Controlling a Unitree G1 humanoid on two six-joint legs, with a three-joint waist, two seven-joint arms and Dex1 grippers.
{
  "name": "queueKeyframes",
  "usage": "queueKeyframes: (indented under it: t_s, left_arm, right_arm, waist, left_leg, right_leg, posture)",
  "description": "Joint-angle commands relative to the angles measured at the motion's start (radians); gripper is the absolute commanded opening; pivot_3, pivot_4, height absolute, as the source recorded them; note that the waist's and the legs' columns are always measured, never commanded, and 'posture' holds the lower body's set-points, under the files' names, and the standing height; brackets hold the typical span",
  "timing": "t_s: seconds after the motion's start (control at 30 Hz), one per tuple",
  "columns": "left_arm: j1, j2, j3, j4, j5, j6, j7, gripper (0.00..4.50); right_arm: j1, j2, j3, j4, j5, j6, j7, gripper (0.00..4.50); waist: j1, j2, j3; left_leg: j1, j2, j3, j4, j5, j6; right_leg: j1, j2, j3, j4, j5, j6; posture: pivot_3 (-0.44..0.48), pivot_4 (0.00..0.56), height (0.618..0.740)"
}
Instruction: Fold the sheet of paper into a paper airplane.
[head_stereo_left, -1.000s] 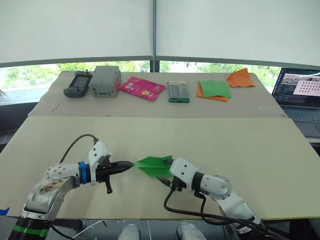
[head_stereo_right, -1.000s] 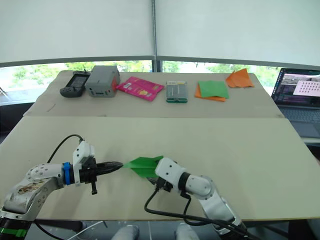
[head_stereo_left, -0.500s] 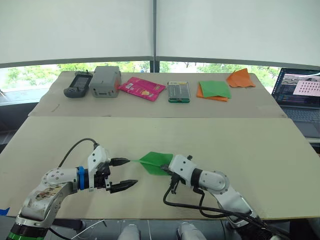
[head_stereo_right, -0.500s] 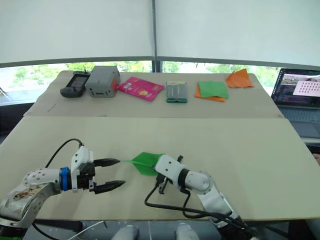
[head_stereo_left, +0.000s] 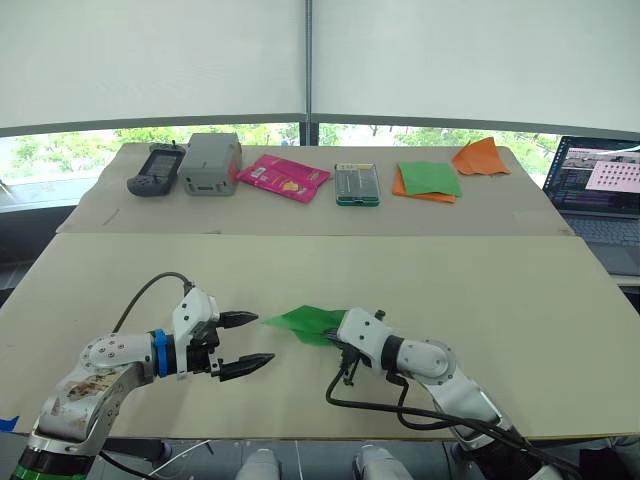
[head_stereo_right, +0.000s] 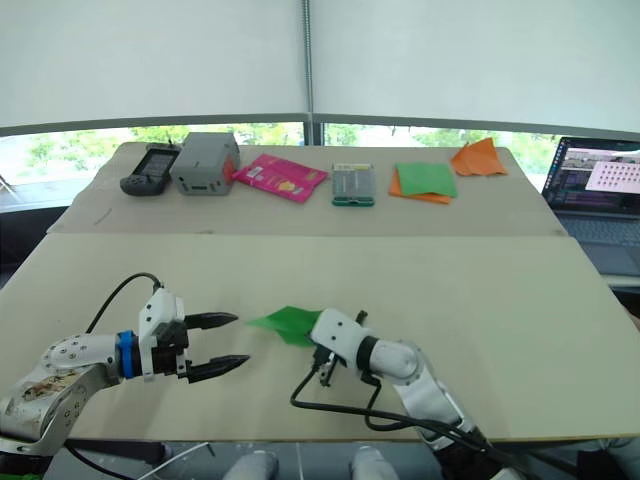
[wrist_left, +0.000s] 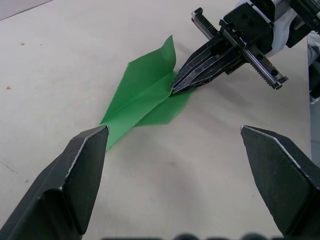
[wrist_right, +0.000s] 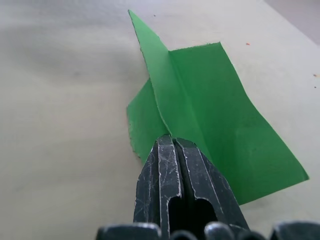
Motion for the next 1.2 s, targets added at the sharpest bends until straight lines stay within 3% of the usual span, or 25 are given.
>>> queueKeyframes:
  t_s: [0.03, 0.33, 0.67, 0.8, 0.97, 1.2]
  left_arm:
    - [-0.022, -0.009, 0.013, -0.016, -0.023, 0.003, 0.009, 4.47]
    - [-0.039, -0.024, -0.006, -0.003, -0.02, 0.007, 0.009, 4.47]
    - [-0.076, -0.079, -0.012, -0.007, -0.017, 0.003, 0.049, 4.47]
    - [-0.07, -0.089, -0.002, -0.037, -0.018, 0.003, 0.072, 4.47]
    - [-0.074, -0.102, -0.024, -0.046, -0.015, -0.001, 0.081, 4.47]
    - [-0.09, -0.103, -0.067, -0.028, 0.018, -0.037, 0.066, 4.47]
  right_arm:
    - [-0.002, 0.009, -0.072, -0.121, 0.059, 0.05, -0.005, 0.0]
    - [0.04, 0.006, -0.095, -0.232, 0.114, 0.173, -0.02, 0.0]
    - [0.147, 0.037, -0.282, -0.397, 0.213, 0.455, -0.143, 0.0]
    - [0.179, 0.112, -0.53, -0.535, 0.284, 0.739, -0.247, 0.0]
    - [0.103, 0.057, -0.828, -0.469, 0.296, 0.955, -0.292, 0.0]
    - [0.095, -0.022, -0.839, -0.351, 0.296, 1.018, -0.31, 0.0]
  waist:
    - [0.0, 0.0, 0.0]
    - [0.0, 0.0, 0.0]
    - [0.001, 0.0, 0.0]
    - [0.0, 0.002, 0.0]
    - [0.003, 0.002, 0.0]
    - [-0.006, 0.004, 0.0]
  left_leg:
    - [0.0, 0.0, 0.0, 0.0, 0.0, 0.0]
    - [0.004, 0.0, 0.0, 0.0, 0.0, 0.0]
    - [0.004, 0.0, 0.0, 0.0, 0.0, 0.0]
    - [0.004, 0.0, -0.001, 0.0, 0.0, 0.0]
    - [0.004, -0.001, 0.0, 0.001, 0.0, -0.001]
    - [0.004, -0.001, 0.0, 0.0, 0.0, 0.0]
  right_leg:
    - [0.0, 0.0, 0.0, 0.0, 0.0, 0.0]
    - [0.005, 0.0, 0.0, -0.001, 0.0, 0.0]
    - [0.007, 0.0, 0.0, -0.001, 0.0, 0.0]
    - [0.007, 0.0, 0.0, -0.001, 0.0, 0.0]
    - [0.008, -0.001, 0.0, -0.003, 0.0, 0.0]
    - [0.007, 0.0, 0.0, -0.002, 0.0, 0.0]
  posture:
    - [0.0, 0.15, 0.74]
    - [0.0, 0.15, 0.74]
    - [0.0, 0.15, 0.74]
    - [0.0, 0.15, 0.74]
    - [0.0, 0.15, 0.74]
    - [0.0, 0.15, 0.74]
